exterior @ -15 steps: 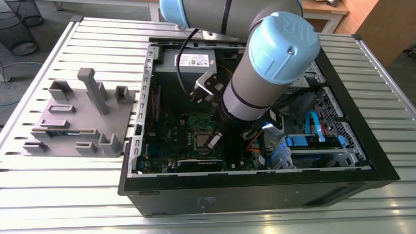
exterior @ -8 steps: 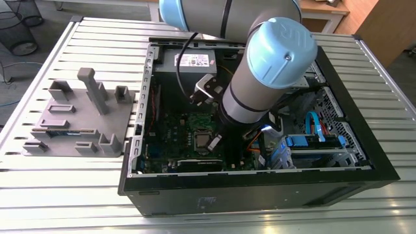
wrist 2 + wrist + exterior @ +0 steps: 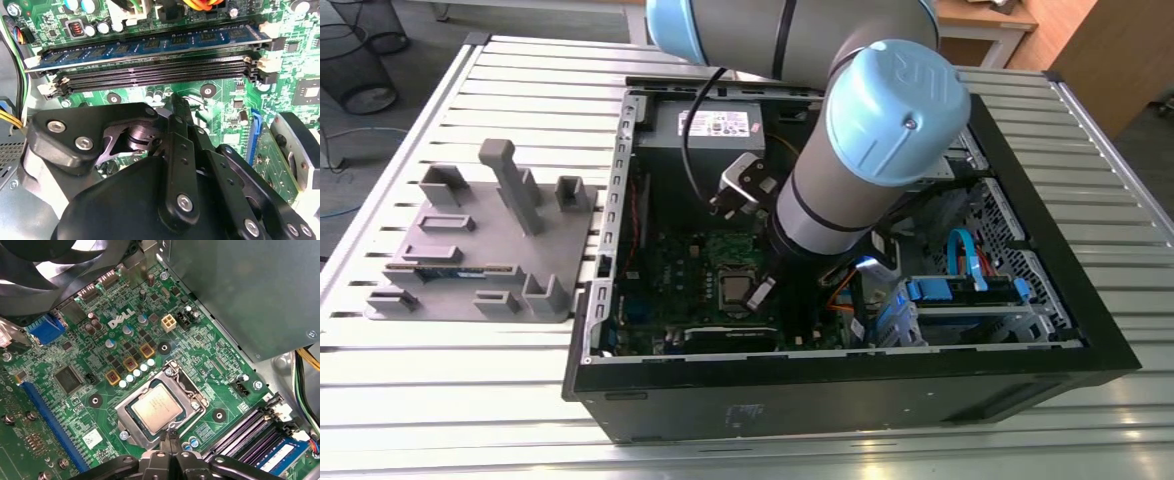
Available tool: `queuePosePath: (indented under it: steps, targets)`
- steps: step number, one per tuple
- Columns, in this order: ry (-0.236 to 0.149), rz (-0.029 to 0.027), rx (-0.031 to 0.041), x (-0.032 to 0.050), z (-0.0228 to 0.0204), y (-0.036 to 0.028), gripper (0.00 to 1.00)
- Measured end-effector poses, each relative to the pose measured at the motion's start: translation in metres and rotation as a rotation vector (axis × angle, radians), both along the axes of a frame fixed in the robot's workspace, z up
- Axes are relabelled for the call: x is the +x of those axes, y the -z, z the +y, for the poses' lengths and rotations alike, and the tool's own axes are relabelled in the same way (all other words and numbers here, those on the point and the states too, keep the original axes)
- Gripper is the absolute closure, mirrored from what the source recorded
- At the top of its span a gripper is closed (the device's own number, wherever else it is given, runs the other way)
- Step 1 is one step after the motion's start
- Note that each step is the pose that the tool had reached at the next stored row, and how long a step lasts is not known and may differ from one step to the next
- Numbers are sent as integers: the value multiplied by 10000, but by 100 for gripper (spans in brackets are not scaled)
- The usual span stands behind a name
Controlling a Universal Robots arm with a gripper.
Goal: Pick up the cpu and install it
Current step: 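Install the first cpu locking lever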
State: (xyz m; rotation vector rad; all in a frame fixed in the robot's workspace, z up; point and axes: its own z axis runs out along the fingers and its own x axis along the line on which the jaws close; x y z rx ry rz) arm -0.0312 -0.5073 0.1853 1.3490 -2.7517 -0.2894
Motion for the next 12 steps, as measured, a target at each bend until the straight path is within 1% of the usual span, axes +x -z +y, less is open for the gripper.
queuePosePath:
  steps: [2, 4, 12]
  targets:
    - [-53, 1, 70, 0, -1, 3, 89]
    - [-122, 9, 104, 0, -4, 3, 89]
    - [-292, 9, 155, 16, -3, 12, 89]
